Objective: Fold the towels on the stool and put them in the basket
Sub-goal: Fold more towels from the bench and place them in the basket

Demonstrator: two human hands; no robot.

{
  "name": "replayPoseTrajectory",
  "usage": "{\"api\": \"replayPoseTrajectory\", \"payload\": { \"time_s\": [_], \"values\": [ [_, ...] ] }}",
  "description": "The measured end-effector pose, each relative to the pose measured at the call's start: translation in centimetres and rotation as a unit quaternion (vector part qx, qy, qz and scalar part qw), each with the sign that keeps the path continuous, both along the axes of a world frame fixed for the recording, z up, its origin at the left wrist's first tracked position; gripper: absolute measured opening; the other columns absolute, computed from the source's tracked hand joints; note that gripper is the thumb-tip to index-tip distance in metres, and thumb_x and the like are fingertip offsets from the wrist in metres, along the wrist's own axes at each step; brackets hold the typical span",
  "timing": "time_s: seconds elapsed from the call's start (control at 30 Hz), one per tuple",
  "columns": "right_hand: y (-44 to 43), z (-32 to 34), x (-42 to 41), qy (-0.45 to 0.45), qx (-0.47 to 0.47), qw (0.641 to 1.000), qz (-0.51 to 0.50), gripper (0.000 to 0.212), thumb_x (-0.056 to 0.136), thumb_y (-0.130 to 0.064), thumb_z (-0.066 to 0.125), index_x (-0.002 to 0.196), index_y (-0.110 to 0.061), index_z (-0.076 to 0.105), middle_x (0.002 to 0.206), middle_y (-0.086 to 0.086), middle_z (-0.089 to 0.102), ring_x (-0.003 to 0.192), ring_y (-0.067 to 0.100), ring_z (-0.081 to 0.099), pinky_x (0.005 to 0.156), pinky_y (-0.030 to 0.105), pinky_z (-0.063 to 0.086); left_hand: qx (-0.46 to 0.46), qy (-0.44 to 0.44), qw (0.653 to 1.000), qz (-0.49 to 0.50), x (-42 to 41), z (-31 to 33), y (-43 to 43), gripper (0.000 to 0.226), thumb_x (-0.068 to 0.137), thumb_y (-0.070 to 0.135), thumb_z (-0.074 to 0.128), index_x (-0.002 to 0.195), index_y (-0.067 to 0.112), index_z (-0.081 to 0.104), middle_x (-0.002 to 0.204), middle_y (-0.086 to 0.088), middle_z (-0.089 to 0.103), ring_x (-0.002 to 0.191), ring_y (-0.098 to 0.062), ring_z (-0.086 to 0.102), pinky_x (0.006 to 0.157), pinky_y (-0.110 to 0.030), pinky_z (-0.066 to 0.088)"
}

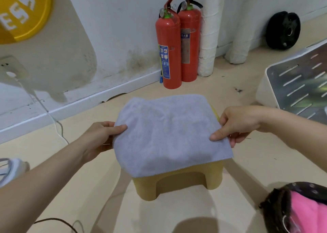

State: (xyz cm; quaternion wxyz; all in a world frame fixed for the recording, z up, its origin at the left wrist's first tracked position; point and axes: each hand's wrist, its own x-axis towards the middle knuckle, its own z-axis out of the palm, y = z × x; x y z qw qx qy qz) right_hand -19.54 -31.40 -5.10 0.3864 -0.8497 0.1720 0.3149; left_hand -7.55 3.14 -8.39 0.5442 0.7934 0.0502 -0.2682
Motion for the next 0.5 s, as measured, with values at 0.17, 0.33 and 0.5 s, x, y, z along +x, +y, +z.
{"api": "replayPoseTrajectory", "payload": {
  "time_s": [0.17, 0.33, 0.5],
  "values": [
    [-1.4, -1.9, -2.2, 0.039, 0.119, 0.992, -0.021, 0.035, 0.075, -0.015, 0.079, 0.108, -0.006, 0.071, 0.095, 0.005, 0.071, 0.075, 0.013, 0.062, 0.068, 0.023, 0.054, 0.019, 0.103, 0.986, -0.127, -3.5, -0.9, 2.4, 0.058, 0.036, 0.047, 0.092, 0.085, 0.018, 0.078, 0.096, -0.002, 0.074, 0.082, -0.013, 0.067, 0.079, -0.027, 0.051],
    [-2.4, -3.1, -3.4, 0.055, 0.213, 0.974, -0.049, 0.042, 0.062, -0.009, 0.08, 0.103, -0.01, 0.072, 0.098, 0.008, 0.069, 0.075, 0.015, 0.063, 0.067, 0.025, 0.058, -0.044, 0.166, 0.972, -0.161, -5.6, -2.1, 2.5, 0.061, 0.05, 0.027, 0.091, 0.104, 0.008, 0.074, 0.116, -0.011, 0.069, 0.105, -0.024, 0.067, 0.09, -0.034, 0.053],
    [-2.4, -2.6, -4.1, 0.047, 0.248, 0.965, -0.075, 0.03, 0.08, 0.001, 0.068, 0.109, -0.007, 0.068, 0.101, 0.016, 0.07, 0.082, 0.023, 0.072, 0.057, 0.022, 0.057, -0.138, 0.126, 0.981, -0.049, -6.6, -0.6, 1.0, 0.053, 0.063, 0.011, 0.071, 0.115, 0.007, 0.064, 0.11, -0.012, 0.071, 0.084, -0.022, 0.071, 0.062, -0.029, 0.058]
  ]
}}
